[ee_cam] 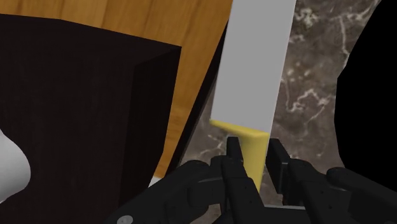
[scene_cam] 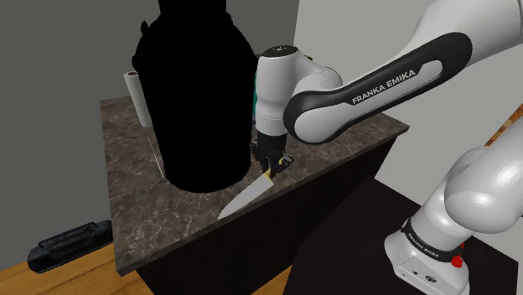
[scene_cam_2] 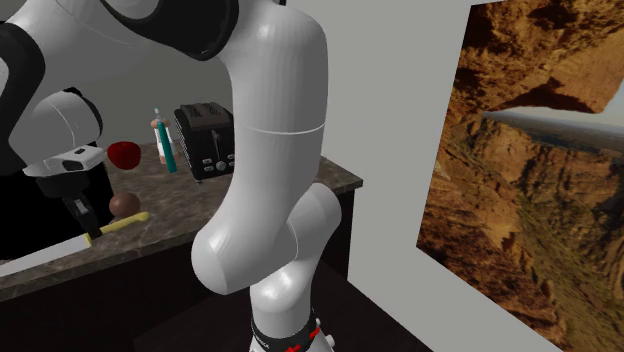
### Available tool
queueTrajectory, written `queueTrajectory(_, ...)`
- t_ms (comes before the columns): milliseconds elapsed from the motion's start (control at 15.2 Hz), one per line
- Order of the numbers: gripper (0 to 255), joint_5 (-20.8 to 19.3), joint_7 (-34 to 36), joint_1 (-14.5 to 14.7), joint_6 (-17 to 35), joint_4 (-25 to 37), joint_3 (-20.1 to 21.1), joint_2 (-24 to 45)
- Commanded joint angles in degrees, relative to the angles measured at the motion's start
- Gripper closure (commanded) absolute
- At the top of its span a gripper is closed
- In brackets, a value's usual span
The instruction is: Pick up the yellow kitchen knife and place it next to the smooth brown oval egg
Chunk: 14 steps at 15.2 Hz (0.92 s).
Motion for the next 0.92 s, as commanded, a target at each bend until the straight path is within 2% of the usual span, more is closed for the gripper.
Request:
queueTrajectory(0, 255, -0.61, 0.58, -0.09, 1.61, -0.69, 0.24, 1.02)
queueTrajectory(132, 255, -1.61, 1.45, -0.26, 3.87, -1.62, 0.53, 2.55)
queueTrajectory(660, 255, -1.62, 1.45, -0.25, 3.87, -1.62, 0.51, 2.56)
queueTrajectory(726, 0, -1.62, 1.45, -0.25, 3.87, -1.62, 0.51, 2.56)
queueTrajectory(858, 0, -1.62, 1.45, -0.25, 3.87, -1.62, 0.51, 2.56)
